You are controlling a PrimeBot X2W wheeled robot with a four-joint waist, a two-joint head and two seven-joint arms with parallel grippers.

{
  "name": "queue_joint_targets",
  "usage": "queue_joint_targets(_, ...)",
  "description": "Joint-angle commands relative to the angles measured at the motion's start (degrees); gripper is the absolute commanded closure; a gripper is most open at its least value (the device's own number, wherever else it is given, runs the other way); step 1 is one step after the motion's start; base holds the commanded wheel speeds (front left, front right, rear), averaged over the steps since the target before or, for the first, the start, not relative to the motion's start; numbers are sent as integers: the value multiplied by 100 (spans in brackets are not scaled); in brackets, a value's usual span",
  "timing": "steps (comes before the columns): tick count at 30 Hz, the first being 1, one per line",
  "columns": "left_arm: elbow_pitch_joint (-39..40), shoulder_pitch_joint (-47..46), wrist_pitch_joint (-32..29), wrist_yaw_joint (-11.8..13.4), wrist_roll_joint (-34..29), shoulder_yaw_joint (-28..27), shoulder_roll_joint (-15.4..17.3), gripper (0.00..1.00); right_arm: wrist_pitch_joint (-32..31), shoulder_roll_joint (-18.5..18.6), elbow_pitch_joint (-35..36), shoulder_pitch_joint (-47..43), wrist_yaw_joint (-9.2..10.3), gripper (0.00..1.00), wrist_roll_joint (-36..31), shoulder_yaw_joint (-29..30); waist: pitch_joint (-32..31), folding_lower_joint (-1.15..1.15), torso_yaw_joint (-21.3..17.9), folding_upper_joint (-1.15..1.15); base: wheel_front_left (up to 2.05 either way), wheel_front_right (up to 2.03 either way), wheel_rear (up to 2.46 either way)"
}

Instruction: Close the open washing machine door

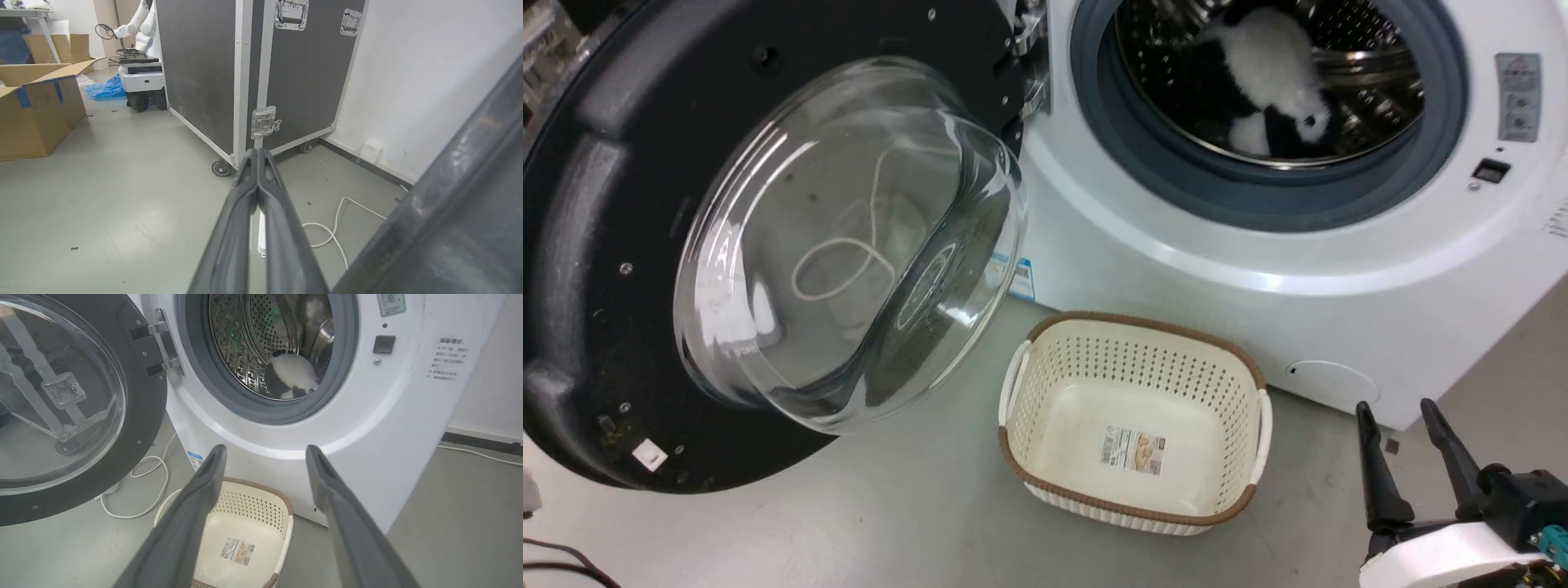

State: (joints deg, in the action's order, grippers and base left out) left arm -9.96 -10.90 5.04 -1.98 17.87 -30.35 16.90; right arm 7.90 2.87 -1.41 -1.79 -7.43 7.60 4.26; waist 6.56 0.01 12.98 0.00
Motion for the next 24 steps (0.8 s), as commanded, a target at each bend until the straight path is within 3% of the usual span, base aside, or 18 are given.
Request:
queue_joint_targets(1,-120,-130,-42,-75,89,-5,91,100,-2,0,43,58,-4,0,5,32,71,-1,47,0,0,0,0)
queue_joint_targets(6,-494,-277,-334,-326,455,349,322,100,-3,0,94,71,-5,0,30,87,138,-1,115,0,0,0,0)
queue_joint_targets(10,-463,-147,-721,-380,1077,985,516,100,26,0,99,106,-5,0,53,132,144,-1,165,0,0,0,0)
queue_joint_targets(17,90,543,-1159,-426,2263,1846,1101,100,166,0,-16,72,-5,0,179,208,-7,-1,246,0,0,0,0)
queue_joint_targets(24,1046,1259,-1449,-470,2849,2559,1660,100,372,0,-219,14,-5,0,369,427,-206,-1,371,0,0,0,0)
